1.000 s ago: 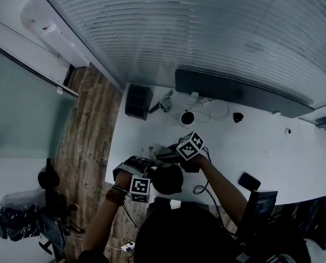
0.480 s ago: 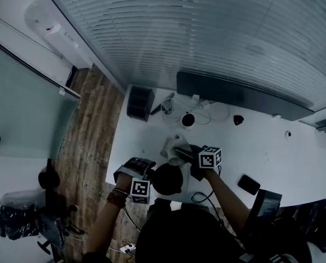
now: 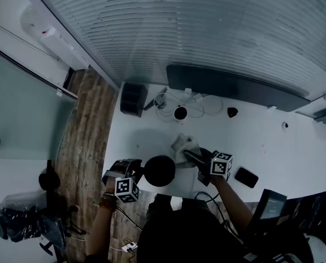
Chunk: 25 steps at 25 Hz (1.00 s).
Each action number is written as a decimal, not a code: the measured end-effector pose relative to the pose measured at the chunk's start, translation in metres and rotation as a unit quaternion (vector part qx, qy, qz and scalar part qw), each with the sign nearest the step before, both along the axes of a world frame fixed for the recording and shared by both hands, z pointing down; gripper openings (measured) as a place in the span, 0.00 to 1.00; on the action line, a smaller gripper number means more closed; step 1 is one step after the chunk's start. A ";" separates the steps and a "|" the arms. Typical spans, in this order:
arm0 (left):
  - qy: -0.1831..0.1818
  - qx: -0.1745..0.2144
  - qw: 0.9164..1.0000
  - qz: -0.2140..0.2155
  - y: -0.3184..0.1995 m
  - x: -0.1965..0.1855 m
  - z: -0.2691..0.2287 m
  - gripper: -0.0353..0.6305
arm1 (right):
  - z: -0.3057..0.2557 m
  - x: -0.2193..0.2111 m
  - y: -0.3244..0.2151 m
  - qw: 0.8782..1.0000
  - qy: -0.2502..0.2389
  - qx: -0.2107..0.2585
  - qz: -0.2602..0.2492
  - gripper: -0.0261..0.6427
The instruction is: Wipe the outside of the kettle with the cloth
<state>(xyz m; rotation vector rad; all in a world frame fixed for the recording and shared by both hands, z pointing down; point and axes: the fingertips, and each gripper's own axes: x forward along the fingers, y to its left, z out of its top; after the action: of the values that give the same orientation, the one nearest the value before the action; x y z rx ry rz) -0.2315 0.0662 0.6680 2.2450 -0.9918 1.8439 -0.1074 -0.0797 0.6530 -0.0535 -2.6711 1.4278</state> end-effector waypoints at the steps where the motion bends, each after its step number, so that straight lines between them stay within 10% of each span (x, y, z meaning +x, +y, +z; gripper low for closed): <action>1: 0.009 -0.002 1.000 -0.006 0.003 -0.001 -0.001 0.31 | -0.007 0.007 0.001 1.000 -0.014 -0.004 0.011 0.22; 6: 0.021 0.002 1.000 -0.009 0.024 -0.011 -0.016 0.37 | -0.042 0.058 0.019 0.995 -0.046 0.006 0.087 0.22; 11: 0.126 0.073 0.981 -0.131 0.063 -0.017 -0.030 0.38 | -0.066 0.115 0.046 0.985 -0.003 0.057 0.161 0.22; 13: 0.204 0.127 0.944 -0.228 0.090 -0.015 -0.040 0.38 | -0.072 0.135 0.074 0.980 0.030 0.087 0.175 0.22; 16: 0.368 0.208 0.837 -0.348 0.121 -0.002 -0.065 0.29 | -0.082 0.153 0.122 0.966 0.091 0.183 0.158 0.22; 18: 0.436 0.231 0.791 -0.361 0.130 0.024 -0.072 0.06 | -0.086 0.161 0.151 0.950 0.130 0.251 0.135 0.21; 20: 0.464 0.223 0.795 -0.322 0.133 0.066 -0.073 0.06 | -0.089 0.168 0.178 0.936 0.162 0.291 0.111 0.21; 25: 0.463 0.207 0.848 -0.156 0.114 0.183 -0.101 0.06 | -0.095 0.180 0.207 0.926 0.167 0.323 0.100 0.20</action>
<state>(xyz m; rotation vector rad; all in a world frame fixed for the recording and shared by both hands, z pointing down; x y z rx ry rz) -0.0485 0.1802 0.5668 2.4925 -1.4457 0.2873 0.0726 0.1272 0.5578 0.4812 -2.7461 0.4586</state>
